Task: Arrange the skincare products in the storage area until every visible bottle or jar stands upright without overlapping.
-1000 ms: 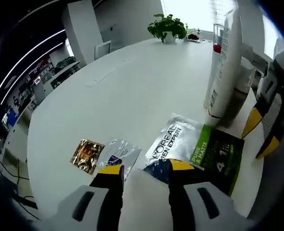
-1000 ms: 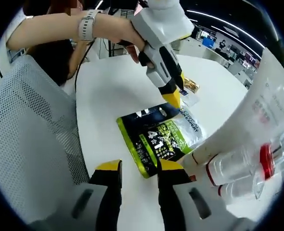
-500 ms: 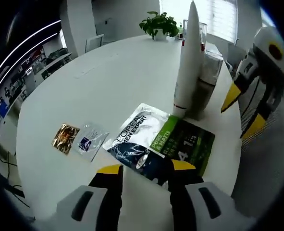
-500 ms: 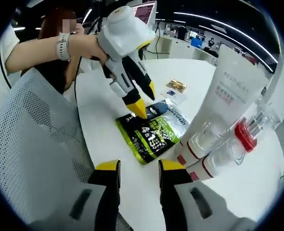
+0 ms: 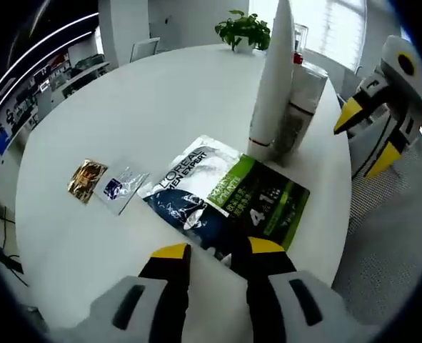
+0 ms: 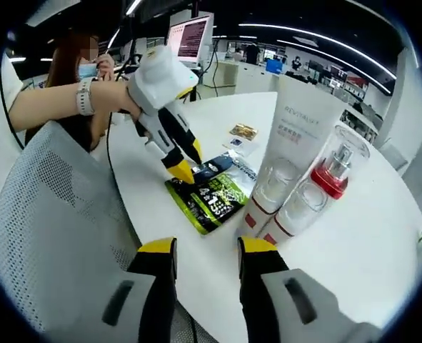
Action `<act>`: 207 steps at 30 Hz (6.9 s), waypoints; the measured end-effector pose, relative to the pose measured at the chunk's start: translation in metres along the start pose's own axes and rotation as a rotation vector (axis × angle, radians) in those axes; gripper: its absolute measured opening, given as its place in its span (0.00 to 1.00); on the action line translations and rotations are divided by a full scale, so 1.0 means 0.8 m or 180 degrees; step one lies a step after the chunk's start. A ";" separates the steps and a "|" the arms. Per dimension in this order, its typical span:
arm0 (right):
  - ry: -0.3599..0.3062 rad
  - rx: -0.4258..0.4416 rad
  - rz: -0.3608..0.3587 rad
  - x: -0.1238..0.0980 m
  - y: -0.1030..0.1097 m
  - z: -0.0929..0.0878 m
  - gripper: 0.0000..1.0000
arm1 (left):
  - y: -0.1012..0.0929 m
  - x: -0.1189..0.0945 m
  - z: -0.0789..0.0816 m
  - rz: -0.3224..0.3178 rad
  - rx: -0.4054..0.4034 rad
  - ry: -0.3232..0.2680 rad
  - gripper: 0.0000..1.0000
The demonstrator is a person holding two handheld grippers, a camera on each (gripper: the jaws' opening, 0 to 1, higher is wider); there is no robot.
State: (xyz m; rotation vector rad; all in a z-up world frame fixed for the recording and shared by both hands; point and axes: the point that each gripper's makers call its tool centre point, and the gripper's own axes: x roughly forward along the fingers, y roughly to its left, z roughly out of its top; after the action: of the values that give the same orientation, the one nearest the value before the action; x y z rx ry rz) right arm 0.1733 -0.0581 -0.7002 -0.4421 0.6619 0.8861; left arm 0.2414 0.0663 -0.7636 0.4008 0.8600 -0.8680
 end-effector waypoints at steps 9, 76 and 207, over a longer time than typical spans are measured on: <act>-0.0034 0.0120 -0.0157 -0.012 -0.017 -0.006 0.34 | -0.003 0.001 0.001 -0.0018 -0.0038 0.0029 0.24; -0.0142 0.0096 -0.0354 -0.053 -0.040 0.015 0.96 | -0.050 -0.119 0.058 0.0365 0.0345 -0.0773 0.84; -0.0104 0.0649 -0.0296 -0.043 -0.074 0.006 0.80 | 0.132 0.053 0.075 -0.0430 0.0411 0.0195 0.56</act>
State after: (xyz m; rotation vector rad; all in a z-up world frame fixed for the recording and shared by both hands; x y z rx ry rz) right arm 0.2081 -0.1080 -0.6684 -0.2728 0.6887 0.7281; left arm 0.3696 0.0716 -0.7635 0.4881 0.8976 -1.0443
